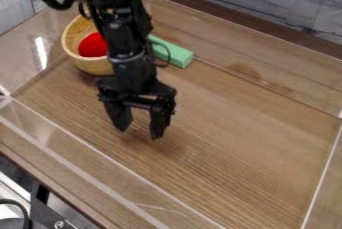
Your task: Remove the green object from the brown bowl and put it on the table
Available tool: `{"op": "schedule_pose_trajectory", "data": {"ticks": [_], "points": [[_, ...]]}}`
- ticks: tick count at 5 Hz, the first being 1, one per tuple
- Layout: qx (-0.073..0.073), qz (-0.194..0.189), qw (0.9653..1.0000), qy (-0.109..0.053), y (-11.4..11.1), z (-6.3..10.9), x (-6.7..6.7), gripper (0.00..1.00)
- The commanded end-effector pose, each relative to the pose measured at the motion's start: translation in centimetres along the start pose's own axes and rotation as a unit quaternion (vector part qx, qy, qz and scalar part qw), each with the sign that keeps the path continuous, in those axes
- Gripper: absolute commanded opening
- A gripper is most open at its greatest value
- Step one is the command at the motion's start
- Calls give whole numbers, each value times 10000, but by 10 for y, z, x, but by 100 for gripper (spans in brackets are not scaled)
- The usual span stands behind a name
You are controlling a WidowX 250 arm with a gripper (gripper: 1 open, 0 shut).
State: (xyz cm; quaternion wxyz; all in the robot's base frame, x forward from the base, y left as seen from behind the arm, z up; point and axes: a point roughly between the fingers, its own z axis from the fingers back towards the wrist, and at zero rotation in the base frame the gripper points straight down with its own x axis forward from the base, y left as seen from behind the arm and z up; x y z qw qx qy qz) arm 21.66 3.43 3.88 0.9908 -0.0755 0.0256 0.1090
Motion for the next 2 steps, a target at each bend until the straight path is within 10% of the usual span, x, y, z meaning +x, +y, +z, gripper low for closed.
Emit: {"op": "schedule_pose_trajectory", "data": {"ticks": [1, 2], "points": [[33, 55, 9995, -293, -7, 18, 9, 100], [65, 67, 9996, -279, -5, 17, 20, 0]]}}
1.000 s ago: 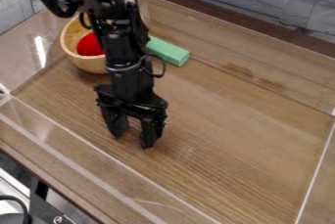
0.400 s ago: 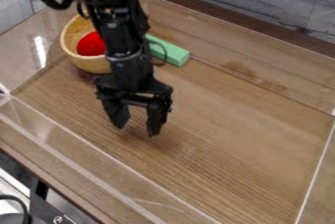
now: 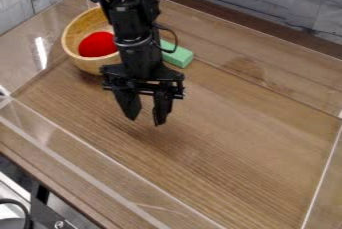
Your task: Remove the green object from the brown bowl and put it on the table
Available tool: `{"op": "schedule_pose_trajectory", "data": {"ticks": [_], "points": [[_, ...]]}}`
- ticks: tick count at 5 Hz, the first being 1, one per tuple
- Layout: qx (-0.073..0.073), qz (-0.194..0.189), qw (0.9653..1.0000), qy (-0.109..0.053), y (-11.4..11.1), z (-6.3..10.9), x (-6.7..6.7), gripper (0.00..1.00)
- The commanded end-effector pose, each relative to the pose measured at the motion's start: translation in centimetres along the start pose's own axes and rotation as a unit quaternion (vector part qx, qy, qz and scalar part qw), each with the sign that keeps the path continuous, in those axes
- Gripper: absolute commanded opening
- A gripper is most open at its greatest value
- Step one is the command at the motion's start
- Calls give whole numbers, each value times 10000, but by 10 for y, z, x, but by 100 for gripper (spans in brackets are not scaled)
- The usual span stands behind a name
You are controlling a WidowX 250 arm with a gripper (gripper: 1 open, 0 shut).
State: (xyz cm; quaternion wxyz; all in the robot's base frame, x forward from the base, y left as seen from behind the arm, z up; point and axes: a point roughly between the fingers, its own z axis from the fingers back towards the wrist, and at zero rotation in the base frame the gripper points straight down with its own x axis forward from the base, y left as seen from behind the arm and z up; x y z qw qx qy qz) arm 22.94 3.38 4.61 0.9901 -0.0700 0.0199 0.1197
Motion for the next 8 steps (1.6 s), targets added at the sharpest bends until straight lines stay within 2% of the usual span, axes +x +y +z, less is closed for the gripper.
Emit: {"op": "schedule_pose_trajectory", "data": {"ticks": [1, 3, 5, 8], "points": [[38, -27, 9999, -163, 4, 9, 16, 0], [92, -251, 9996, -27, -1, 2, 15, 0], [124, -224, 9996, 82, -11, -8, 11, 0], [211, -319, 9990, 240, -42, -27, -1, 0]]}}
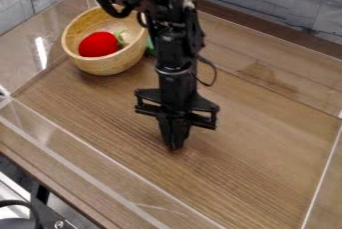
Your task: Remove the green object from the brown bowl and put it on the table
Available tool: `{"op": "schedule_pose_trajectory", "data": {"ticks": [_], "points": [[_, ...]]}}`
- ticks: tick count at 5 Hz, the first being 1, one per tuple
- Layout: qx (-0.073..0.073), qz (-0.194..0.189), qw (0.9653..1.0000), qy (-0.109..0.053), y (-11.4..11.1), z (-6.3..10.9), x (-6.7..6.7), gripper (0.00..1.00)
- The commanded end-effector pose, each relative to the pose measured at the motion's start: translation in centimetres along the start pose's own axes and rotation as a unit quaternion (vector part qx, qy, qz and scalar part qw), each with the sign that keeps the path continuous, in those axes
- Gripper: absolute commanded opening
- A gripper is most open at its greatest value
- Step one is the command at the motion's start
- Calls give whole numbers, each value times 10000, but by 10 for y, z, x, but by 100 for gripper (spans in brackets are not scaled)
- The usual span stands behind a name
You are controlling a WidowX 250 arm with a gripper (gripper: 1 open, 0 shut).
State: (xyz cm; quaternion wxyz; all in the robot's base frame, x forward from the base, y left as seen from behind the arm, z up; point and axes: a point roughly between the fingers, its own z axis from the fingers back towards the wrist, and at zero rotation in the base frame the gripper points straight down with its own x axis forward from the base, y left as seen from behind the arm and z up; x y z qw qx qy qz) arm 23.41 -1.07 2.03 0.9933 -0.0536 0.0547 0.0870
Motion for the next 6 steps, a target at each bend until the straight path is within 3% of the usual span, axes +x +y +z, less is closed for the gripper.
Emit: {"op": "schedule_pose_trajectory", "data": {"ticks": [1, 2, 4, 6], "points": [[33, -149, 9999, -66, 6, 11, 0, 0], [52, -288, 9996, -33, 11, 18, -2, 0], [24, -68, 10000, -2, 14, 20, -8, 0], [54, -174, 9998, 58, 29, 40, -17, 0]]}}
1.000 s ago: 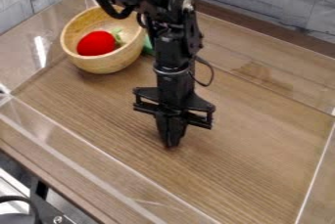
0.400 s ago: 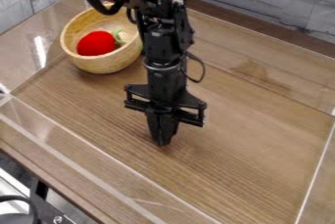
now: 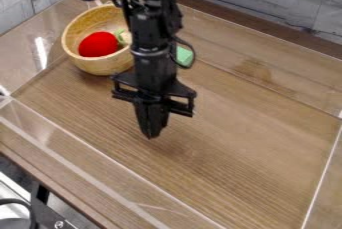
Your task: Remove the green object from the brown bowl and put it on the table
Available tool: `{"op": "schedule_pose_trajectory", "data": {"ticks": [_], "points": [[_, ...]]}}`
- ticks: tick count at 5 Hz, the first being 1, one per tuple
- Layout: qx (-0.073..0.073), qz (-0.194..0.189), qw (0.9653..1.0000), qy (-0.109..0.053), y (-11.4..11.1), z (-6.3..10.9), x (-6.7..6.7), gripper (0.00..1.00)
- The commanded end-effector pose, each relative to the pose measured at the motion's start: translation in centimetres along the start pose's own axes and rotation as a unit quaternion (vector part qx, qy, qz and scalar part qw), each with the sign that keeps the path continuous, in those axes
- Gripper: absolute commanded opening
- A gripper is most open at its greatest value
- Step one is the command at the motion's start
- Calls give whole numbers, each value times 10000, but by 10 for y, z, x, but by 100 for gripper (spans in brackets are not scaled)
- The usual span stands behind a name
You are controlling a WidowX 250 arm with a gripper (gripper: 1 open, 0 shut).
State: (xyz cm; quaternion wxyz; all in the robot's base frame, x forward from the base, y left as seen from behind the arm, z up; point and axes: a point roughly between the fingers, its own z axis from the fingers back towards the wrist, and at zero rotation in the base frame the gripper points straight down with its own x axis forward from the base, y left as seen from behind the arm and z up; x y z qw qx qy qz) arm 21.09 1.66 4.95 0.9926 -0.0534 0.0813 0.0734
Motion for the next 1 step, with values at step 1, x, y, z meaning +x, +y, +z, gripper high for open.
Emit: {"op": "schedule_pose_trajectory", "data": {"ticks": [1], "points": [[45, -144, 9997, -191, 6, 7, 1, 0]]}}
